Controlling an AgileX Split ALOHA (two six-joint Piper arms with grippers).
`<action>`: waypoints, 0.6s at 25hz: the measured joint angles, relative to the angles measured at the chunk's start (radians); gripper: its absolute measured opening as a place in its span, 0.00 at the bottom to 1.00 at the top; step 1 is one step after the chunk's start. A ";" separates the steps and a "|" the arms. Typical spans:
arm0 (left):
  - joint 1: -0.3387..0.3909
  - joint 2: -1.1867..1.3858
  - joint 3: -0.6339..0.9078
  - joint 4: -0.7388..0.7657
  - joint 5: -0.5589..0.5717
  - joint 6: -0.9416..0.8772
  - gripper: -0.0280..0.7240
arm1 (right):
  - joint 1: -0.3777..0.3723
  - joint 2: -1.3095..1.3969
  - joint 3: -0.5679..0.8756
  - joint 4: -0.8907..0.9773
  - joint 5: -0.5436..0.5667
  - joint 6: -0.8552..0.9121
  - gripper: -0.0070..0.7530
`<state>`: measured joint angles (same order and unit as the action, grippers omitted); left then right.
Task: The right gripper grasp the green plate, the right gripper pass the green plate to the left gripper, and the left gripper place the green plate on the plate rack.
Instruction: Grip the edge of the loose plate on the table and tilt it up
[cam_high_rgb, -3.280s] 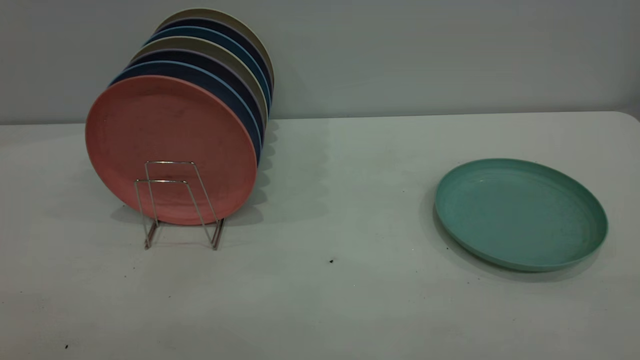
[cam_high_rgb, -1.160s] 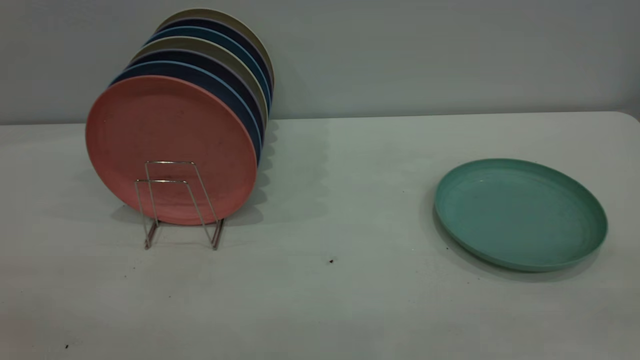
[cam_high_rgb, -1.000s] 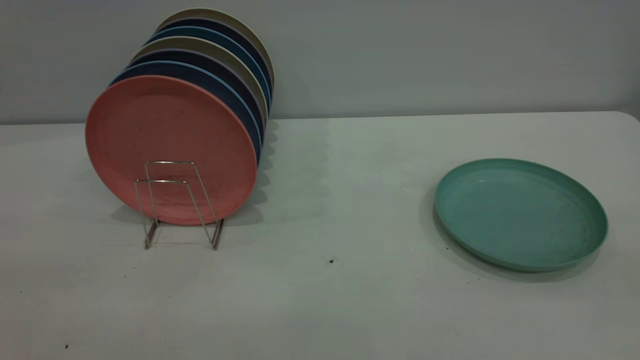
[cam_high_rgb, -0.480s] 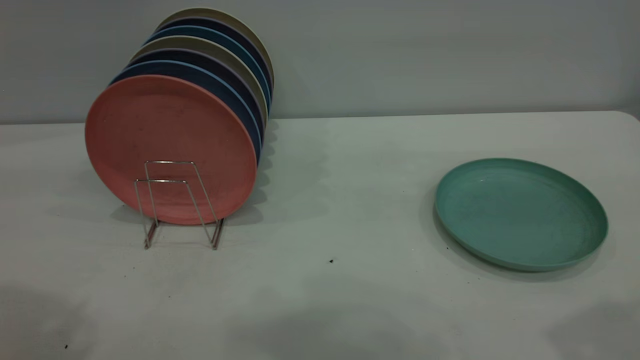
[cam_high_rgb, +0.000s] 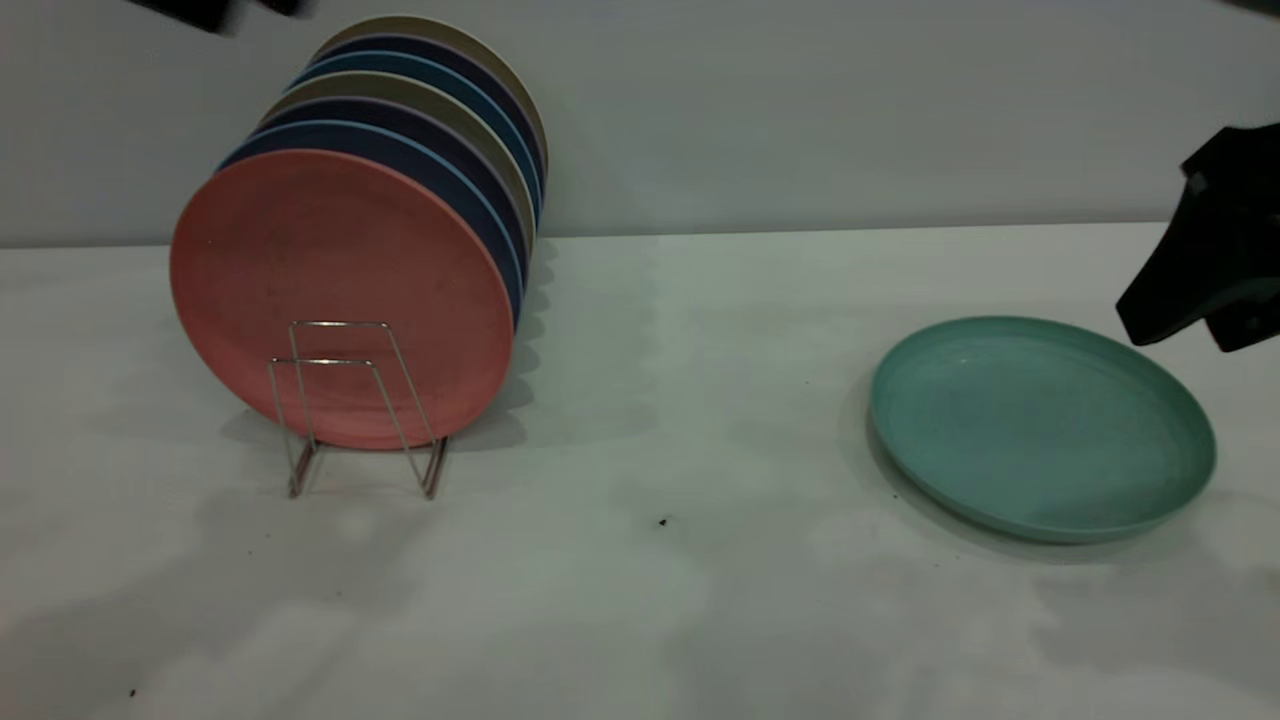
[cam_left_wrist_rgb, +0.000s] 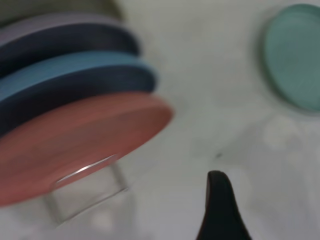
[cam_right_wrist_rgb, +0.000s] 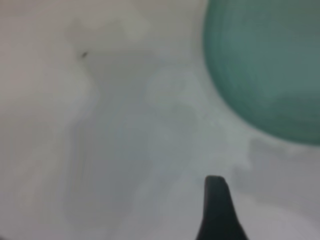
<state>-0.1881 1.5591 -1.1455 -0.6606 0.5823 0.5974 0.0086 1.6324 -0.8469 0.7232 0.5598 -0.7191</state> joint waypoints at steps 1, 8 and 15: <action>-0.021 0.032 -0.006 -0.020 -0.013 0.008 0.72 | -0.016 0.030 -0.019 0.013 0.004 -0.012 0.70; -0.179 0.228 -0.011 -0.182 -0.118 0.116 0.72 | -0.210 0.277 -0.190 0.090 0.111 -0.099 0.70; -0.236 0.299 -0.011 -0.247 -0.123 0.156 0.72 | -0.316 0.501 -0.354 0.140 0.192 -0.173 0.67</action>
<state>-0.4245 1.8582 -1.1567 -0.9072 0.4597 0.7531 -0.3075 2.1332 -1.2008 0.8629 0.7520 -0.8924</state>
